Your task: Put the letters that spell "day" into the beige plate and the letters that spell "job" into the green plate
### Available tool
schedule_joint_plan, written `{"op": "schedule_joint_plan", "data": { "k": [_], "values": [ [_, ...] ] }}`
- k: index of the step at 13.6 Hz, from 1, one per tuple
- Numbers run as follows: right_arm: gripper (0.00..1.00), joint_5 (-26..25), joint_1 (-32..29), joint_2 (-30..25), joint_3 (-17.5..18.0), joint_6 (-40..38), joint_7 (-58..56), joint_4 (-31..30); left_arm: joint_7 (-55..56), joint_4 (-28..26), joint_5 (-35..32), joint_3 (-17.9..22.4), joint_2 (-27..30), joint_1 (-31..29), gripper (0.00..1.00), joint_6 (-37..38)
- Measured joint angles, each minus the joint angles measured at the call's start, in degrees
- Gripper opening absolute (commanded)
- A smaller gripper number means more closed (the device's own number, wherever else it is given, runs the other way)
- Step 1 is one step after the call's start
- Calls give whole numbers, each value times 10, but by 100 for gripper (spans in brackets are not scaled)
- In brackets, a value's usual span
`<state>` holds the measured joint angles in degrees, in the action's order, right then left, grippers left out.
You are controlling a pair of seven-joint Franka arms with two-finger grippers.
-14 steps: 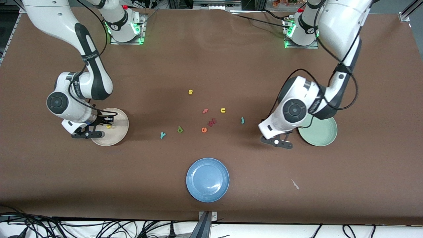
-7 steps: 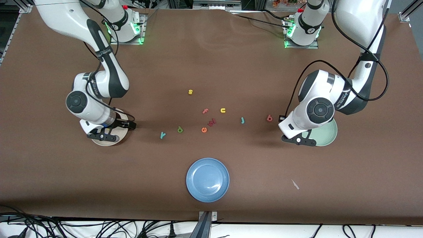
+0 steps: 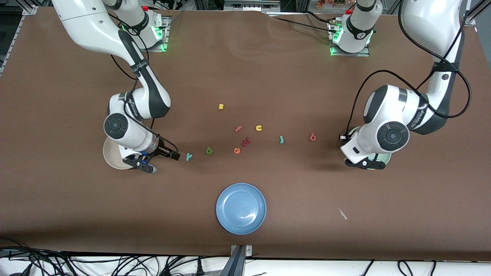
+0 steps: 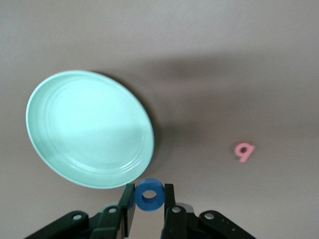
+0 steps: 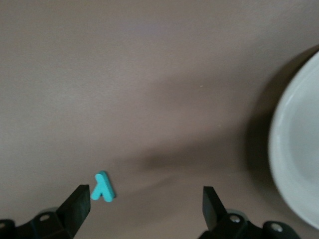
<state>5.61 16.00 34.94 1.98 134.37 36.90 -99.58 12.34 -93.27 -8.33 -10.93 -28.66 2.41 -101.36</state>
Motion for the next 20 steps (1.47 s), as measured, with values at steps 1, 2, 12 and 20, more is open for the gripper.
{"op": "schedule_joint_plan", "data": {
  "k": [1, 2, 12, 20],
  "values": [
    [100, 0, 2, 10, 3, -14, 15, 18, 0, -8, 0, 1, 0, -10, 0, 1],
    [100, 0, 8, 20, 4, -26, 30, 38, 0, -18, 0, 1, 0, -22, 0, 1],
    [80, 0, 53, 73, 5, -31, 105, 76, -15, -174, -50, 3, -24, -101, 0, -252],
    [58, -1, 52, 82, 2, -17, 105, 71, -16, -177, -51, 2, -38, -107, 70, -272]
  ]
}}
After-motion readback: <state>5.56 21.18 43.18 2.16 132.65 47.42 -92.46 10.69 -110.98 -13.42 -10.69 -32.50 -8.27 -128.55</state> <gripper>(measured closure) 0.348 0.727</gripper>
